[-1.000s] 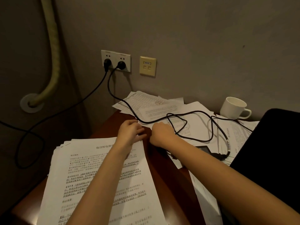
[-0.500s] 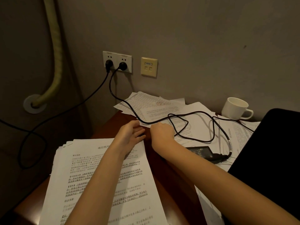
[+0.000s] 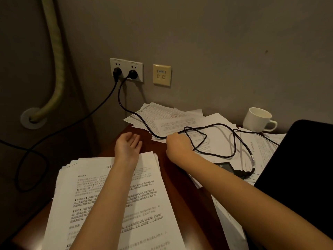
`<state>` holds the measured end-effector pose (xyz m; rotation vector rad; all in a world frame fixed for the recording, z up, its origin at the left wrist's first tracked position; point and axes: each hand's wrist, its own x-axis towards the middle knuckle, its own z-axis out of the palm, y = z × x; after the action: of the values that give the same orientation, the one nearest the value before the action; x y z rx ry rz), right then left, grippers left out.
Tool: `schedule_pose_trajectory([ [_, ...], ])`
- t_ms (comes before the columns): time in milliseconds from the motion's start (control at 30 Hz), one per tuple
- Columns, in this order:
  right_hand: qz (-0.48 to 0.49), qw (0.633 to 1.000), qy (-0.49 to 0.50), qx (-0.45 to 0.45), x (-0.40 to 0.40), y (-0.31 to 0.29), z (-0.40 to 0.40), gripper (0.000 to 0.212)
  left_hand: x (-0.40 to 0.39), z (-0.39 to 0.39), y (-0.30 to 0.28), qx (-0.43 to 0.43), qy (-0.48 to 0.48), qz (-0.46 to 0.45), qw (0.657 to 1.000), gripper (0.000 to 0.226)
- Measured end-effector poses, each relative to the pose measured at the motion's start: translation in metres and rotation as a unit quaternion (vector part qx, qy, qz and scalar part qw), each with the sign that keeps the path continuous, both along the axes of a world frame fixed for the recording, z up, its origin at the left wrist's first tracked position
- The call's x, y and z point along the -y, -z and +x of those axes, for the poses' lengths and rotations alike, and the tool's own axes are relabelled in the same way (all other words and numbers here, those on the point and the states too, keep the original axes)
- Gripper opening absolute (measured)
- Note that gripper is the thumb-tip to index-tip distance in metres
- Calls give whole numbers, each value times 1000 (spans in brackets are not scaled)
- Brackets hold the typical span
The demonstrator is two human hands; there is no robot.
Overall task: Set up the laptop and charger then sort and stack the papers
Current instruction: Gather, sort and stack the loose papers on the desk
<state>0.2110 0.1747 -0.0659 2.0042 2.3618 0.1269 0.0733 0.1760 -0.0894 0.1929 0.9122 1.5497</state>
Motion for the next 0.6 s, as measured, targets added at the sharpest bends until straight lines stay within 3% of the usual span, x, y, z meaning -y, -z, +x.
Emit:
schedule_pose_trajectory([
  [267, 4, 1000, 27, 0, -6, -5, -5, 26, 1, 9, 0, -89, 114, -10, 989, 40],
  [433, 28, 998, 52, -31, -6, -5, -2, 22, 4, 10, -1, -84, 172, -25, 981, 39],
  [533, 32, 995, 62, -67, -5, -6, 2, 7, 4, 9, -1, -77, 181, -30, 980, 35],
  [600, 29, 992, 65, -104, -4, -7, 3, 31, 3, 9, -2, -76, 199, -27, 977, 44],
])
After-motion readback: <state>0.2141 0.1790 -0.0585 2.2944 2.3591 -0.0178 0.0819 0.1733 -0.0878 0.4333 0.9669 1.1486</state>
